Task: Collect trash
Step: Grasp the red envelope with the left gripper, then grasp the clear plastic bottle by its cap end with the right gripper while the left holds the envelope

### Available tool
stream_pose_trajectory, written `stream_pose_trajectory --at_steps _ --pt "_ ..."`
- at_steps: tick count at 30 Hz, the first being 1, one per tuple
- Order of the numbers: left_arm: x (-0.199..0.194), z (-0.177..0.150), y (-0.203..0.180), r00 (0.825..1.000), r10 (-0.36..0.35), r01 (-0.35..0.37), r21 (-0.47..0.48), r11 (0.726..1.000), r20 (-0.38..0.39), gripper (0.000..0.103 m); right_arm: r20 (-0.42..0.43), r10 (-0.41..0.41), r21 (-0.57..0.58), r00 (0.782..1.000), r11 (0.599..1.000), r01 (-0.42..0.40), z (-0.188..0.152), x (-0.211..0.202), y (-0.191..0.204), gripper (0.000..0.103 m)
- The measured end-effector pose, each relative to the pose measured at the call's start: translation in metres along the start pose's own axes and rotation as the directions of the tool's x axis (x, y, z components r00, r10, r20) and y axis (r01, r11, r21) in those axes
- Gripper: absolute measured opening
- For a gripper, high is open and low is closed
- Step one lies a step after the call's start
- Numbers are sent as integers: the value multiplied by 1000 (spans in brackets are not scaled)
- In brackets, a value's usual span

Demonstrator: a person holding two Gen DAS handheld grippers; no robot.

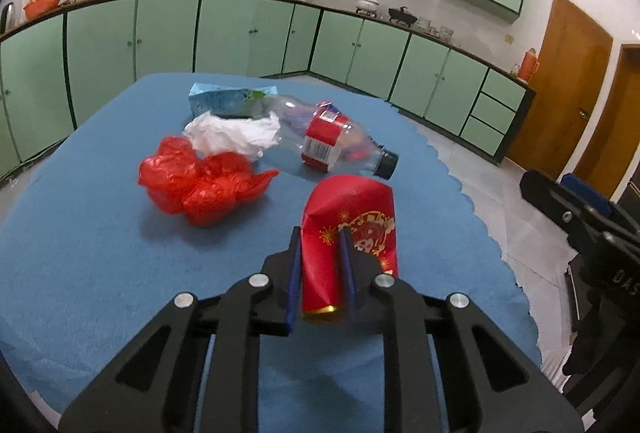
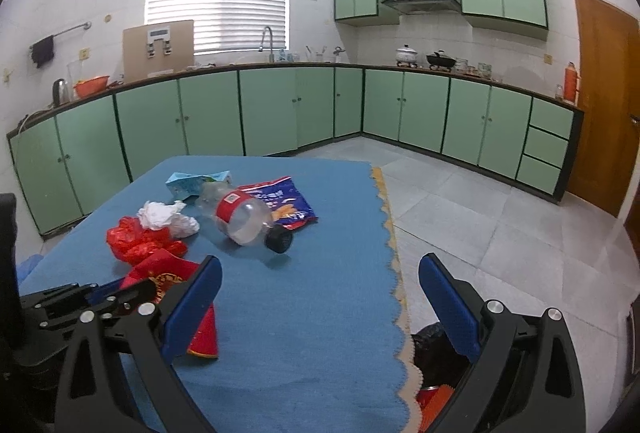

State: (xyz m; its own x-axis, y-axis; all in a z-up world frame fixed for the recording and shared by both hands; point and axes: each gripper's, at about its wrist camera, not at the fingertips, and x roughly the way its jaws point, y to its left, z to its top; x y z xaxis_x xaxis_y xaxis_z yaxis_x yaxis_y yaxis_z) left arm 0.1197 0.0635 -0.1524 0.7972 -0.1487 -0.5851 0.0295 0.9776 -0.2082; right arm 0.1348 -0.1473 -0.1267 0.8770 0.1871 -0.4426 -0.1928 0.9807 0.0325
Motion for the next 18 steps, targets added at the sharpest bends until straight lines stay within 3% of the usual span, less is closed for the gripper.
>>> stream_pose_trajectory --at_steps 7,18 --pt "-23 17 1 997 0 0 5 1000 75 9 -8 13 10 1000 1000 -13 -2 4 -2 97" --pt "-46 39 23 978 100 -99 -14 995 182 9 27 58 -22 998 998 -57 16 29 20 97"
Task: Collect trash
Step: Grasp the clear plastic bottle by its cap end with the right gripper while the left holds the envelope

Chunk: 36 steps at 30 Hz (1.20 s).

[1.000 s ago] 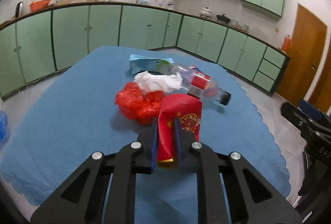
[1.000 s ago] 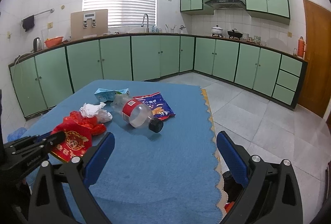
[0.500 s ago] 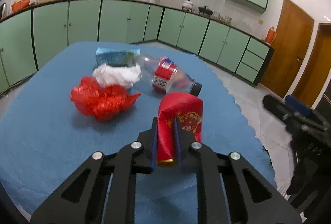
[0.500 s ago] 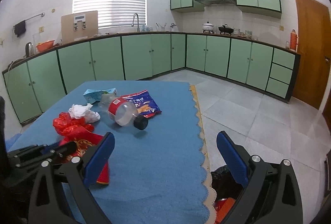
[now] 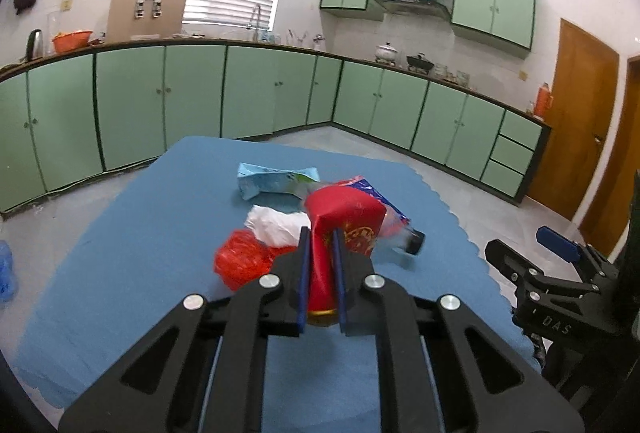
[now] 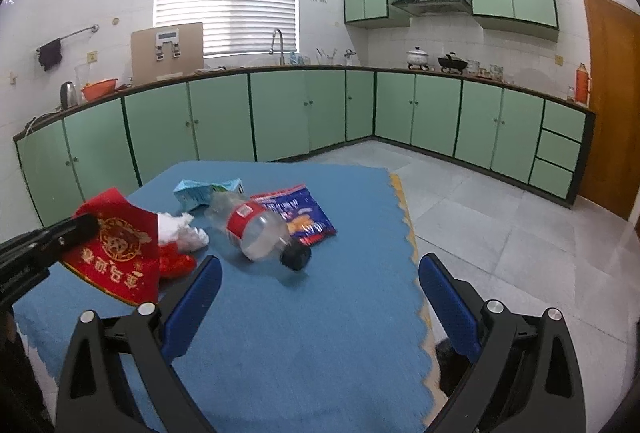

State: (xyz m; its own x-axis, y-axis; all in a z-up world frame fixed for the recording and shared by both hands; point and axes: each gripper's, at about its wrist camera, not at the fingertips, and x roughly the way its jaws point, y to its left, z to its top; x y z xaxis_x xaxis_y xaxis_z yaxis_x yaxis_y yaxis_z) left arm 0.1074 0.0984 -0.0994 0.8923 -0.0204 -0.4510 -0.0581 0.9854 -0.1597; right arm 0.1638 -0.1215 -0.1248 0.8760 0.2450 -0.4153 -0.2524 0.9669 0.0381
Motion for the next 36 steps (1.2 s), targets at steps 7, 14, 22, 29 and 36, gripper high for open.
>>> stream_pose_trajectory --at_steps 7,14,22,29,36 --pt "15 9 9 999 40 -40 -15 999 16 9 -53 62 -4 997 998 -63 3 46 4 92" --pt "34 14 18 998 62 -62 -33 998 -4 9 -144 139 13 980 990 -139 0 86 5 81" --pt "42 19 23 996 91 -92 -43 995 -16 9 -218 233 28 948 972 -233 3 113 5 74" --pt "45 18 21 994 101 -102 -34 994 -29 9 -258 284 32 923 958 -285 3 126 5 65" --pt "45 18 20 994 111 -112 -22 994 -25 9 -264 327 35 907 943 -330 1 117 9 48"
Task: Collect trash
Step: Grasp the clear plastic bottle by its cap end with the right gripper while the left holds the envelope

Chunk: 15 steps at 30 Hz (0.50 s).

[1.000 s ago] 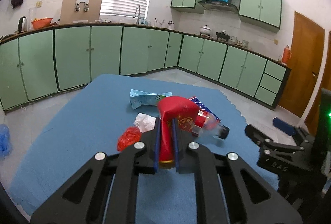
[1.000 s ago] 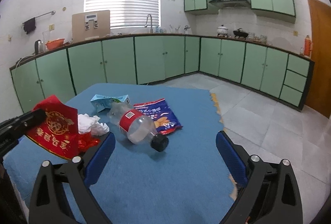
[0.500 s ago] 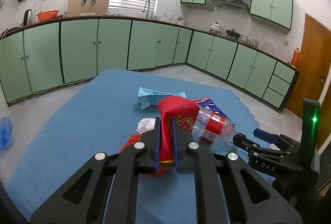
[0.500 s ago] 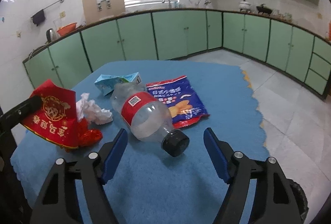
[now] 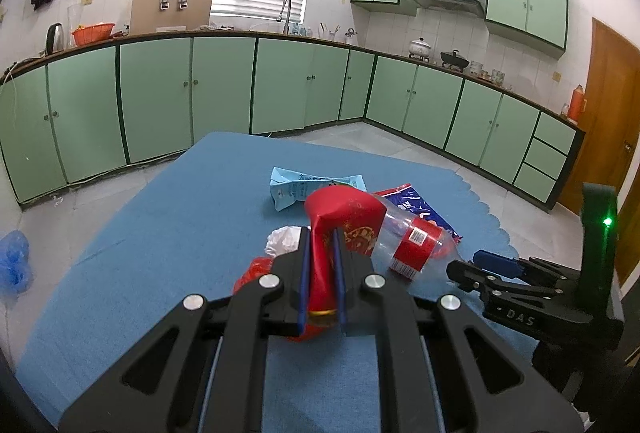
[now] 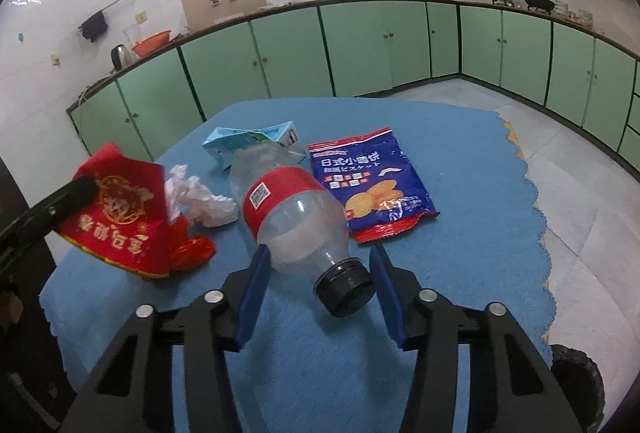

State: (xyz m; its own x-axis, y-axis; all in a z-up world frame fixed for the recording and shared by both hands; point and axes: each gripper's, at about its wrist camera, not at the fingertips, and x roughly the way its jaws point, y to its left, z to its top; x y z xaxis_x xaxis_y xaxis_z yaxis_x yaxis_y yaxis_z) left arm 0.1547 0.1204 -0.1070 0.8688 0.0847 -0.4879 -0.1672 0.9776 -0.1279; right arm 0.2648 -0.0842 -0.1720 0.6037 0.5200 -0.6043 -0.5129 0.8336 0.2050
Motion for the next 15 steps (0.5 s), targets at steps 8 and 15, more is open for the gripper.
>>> stream_pose_trajectory --at_steps 8,15 --pt "2 -4 1 1000 -4 4 0 1000 -10 10 -28 -29 -63 999 998 27 -3 4 13 49" --pt "5 -5 3 1000 -10 10 -1 1000 -20 10 -72 -12 -83 997 996 6 -1 19 15 41"
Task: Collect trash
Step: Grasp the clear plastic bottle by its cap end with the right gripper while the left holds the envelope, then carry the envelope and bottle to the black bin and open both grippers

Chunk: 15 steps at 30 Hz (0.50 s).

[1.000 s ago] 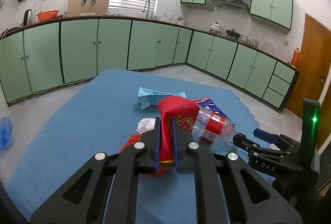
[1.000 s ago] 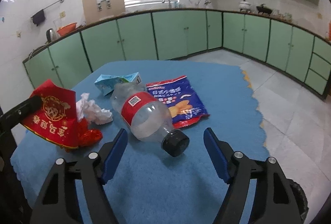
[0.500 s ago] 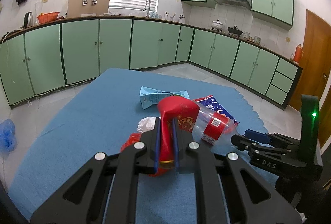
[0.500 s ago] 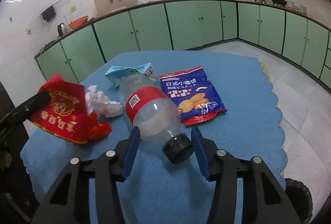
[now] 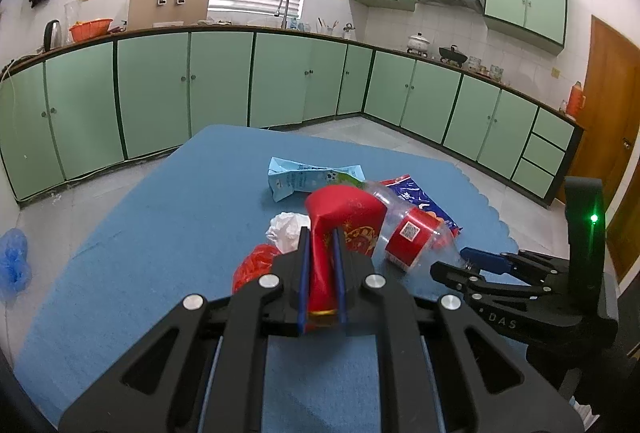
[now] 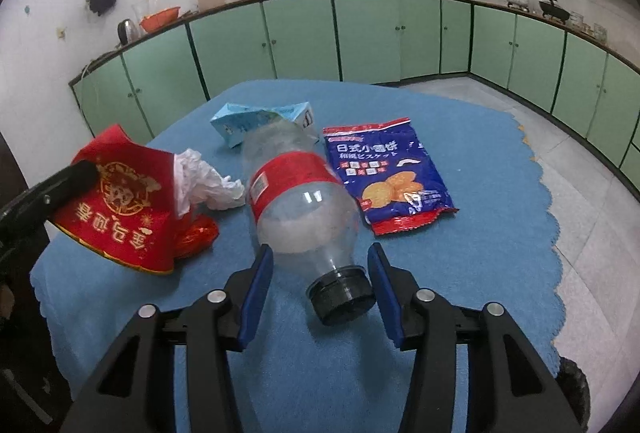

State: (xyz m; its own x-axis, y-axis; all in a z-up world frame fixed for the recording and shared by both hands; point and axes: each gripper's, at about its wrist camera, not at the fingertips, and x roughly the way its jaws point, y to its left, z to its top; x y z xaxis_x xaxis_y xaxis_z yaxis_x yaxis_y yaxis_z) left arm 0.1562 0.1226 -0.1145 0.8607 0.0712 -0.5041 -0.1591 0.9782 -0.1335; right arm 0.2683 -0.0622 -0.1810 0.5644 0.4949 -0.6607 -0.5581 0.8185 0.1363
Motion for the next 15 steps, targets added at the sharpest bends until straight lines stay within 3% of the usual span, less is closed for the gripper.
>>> stream_pose_trajectory --at_steps 2,7,15 --pt "0 -1 0 1000 -1 1 -1 1000 -2 10 -11 24 3 1000 1000 -24 -2 -1 1 32" --pt "-3 0 1 1000 1 -1 1 1000 6 10 4 47 22 999 999 -47 -8 -19 1 32" --pt "-20 5 -9 999 -30 30 17 999 44 10 110 18 25 994 999 -21 -2 -82 5 32"
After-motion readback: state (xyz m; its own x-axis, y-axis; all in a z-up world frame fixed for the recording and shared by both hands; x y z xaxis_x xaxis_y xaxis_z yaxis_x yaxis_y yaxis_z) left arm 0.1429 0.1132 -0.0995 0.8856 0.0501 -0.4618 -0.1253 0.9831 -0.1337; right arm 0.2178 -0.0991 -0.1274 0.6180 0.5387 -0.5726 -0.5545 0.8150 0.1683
